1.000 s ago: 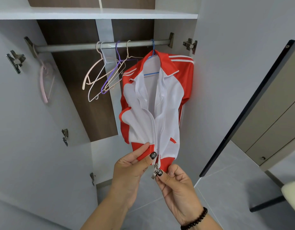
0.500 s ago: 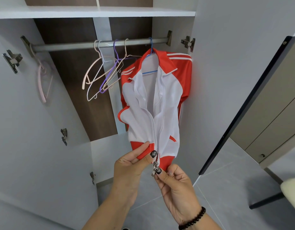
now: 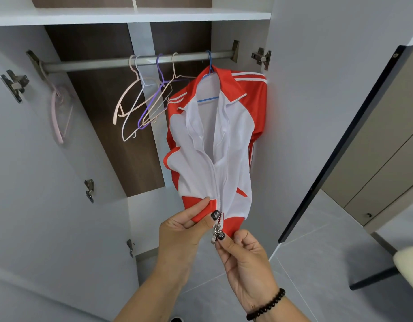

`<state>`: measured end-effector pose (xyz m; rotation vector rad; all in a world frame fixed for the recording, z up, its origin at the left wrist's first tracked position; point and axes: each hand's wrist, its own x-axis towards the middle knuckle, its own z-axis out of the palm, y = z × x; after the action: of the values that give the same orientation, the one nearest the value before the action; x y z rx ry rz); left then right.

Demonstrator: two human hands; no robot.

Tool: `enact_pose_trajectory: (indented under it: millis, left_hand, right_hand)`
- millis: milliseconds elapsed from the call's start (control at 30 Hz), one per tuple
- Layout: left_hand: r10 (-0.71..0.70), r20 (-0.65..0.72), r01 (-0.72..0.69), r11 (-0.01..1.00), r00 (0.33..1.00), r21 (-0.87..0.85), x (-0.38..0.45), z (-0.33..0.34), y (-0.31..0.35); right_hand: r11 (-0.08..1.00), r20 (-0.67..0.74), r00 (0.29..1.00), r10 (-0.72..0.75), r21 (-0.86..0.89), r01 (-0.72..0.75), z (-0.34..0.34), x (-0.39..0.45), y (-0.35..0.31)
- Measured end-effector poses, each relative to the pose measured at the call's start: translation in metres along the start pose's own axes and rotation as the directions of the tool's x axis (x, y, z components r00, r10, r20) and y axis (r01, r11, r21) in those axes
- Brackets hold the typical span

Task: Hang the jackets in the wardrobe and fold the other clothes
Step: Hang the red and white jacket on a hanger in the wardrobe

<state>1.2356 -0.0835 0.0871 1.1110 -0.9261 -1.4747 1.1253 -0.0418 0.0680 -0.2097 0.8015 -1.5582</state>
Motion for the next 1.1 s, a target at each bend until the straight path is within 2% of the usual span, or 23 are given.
enact_pose_trajectory:
  millis: [200,533,600,733,833,967,1100]
  left_hand:
    - [-0.023,0.029,0.023,1.0,0.999,-0.007,-0.001,-0.001,-0.005]
    - [-0.056,0.075,0.052,0.997,0.996,0.05,-0.002,-0.008,-0.008]
    - [-0.049,0.057,0.046,0.998,0.997,0.054,-0.002,-0.01,-0.006]
    - [-0.051,0.039,0.046,0.993,0.998,0.105,-0.002,-0.011,-0.007]
    - [-0.036,0.026,0.032,0.986,0.999,0.165,-0.002,-0.009,-0.007]
    - [-0.05,-0.038,0.058,0.973,0.998,0.224,-0.001,-0.011,-0.012]
    - [-0.05,-0.039,0.058,0.966,0.998,0.254,-0.003,-0.009,-0.018]
  right_hand:
    - [0.997,-0.078,0.996,0.04,0.07,-0.034,0.0,0.001,-0.002]
    - [0.989,-0.078,0.987,0.142,0.046,-0.139,-0.008,0.004,-0.006]
    - [0.979,-0.044,0.979,0.2,-0.03,-0.201,-0.006,0.005,-0.01]
    - [0.899,0.033,0.952,0.303,-0.343,-0.274,0.0,0.008,-0.018]
    - [0.862,0.023,0.951,0.309,-0.429,-0.269,0.0,0.007,-0.016]
    - [0.889,-0.019,0.96,0.28,-0.372,-0.267,-0.004,0.011,-0.02]
    - [0.903,-0.031,0.941,0.338,-0.271,-0.333,-0.002,0.022,-0.028]
